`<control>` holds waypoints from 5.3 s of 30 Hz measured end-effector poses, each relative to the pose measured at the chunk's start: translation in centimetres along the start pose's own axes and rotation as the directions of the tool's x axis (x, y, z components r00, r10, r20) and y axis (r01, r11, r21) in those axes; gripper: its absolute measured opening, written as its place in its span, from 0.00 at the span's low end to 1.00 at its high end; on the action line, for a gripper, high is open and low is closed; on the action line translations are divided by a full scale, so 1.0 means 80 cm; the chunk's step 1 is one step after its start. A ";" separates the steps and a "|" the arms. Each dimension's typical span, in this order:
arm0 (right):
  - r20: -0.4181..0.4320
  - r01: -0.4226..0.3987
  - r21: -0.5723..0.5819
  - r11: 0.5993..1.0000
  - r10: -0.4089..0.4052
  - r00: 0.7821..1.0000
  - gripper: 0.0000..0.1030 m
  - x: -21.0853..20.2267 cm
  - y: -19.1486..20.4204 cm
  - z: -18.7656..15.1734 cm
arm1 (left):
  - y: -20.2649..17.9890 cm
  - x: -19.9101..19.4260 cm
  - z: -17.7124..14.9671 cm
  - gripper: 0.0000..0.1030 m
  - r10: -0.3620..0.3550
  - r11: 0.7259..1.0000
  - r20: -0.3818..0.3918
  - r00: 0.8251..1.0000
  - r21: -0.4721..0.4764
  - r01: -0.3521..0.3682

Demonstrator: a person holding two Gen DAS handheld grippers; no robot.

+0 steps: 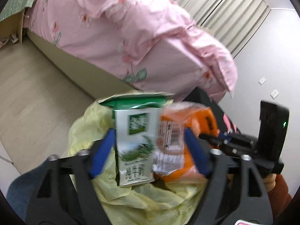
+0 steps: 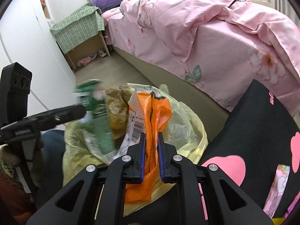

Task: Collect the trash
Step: 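Open both tools to drop the milk carton and orange bag into the bag, then move both tools back over the table toward the wrappers, then grasp the clear plastic wrapper with the right tool while the left tool grasps a pink wrapper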

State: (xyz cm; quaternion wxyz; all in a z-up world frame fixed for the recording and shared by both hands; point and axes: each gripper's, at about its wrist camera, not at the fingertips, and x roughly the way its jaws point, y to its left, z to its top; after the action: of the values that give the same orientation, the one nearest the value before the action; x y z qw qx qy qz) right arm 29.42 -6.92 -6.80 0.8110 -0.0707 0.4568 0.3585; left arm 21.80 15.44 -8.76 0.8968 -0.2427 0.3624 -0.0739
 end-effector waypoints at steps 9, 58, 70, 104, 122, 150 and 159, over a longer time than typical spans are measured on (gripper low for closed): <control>0.020 -0.041 -0.051 0.998 0.042 0.999 0.33 -0.019 0.024 -0.011 | -0.034 -0.080 0.031 0.79 0.091 0.995 0.195 0.977 0.029 -0.099; 0.158 0.507 0.577 0.640 -0.697 0.699 0.68 -0.375 -0.144 -0.453 | -0.479 0.117 -0.220 0.85 -0.186 0.673 -0.373 0.909 0.625 0.394; 0.212 0.354 0.605 0.713 -0.573 0.792 0.68 -0.376 -0.164 -0.480 | -0.510 0.154 -0.225 0.73 -0.165 0.660 -0.435 0.885 0.618 0.427; 0.152 0.257 0.311 0.915 -0.315 0.937 0.24 -0.282 -0.167 -0.384 | -0.453 0.155 -0.134 0.79 -0.196 0.849 -0.319 0.927 0.418 0.323; 0.170 0.309 0.596 0.741 -0.492 0.854 0.24 -0.355 -0.172 -0.487 | -0.510 0.294 -0.156 0.66 0.034 0.936 -0.432 0.901 0.330 0.123; 0.227 0.331 0.575 0.749 -0.534 0.815 0.24 -0.386 -0.124 -0.463 | -0.509 0.083 -0.147 0.08 -0.227 0.761 -0.276 0.934 0.548 0.347; 0.219 0.296 0.546 0.784 -0.474 0.853 0.24 -0.378 -0.100 -0.441 | -0.443 0.007 -0.155 0.08 -0.248 0.766 -0.352 0.902 0.499 0.405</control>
State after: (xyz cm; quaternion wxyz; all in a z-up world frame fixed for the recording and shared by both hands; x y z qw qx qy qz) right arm 0.38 -43.99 -4.73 0.9249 0.1093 0.3590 0.0603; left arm 15.23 -20.31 0.55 0.8439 -0.0164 0.3927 -0.3651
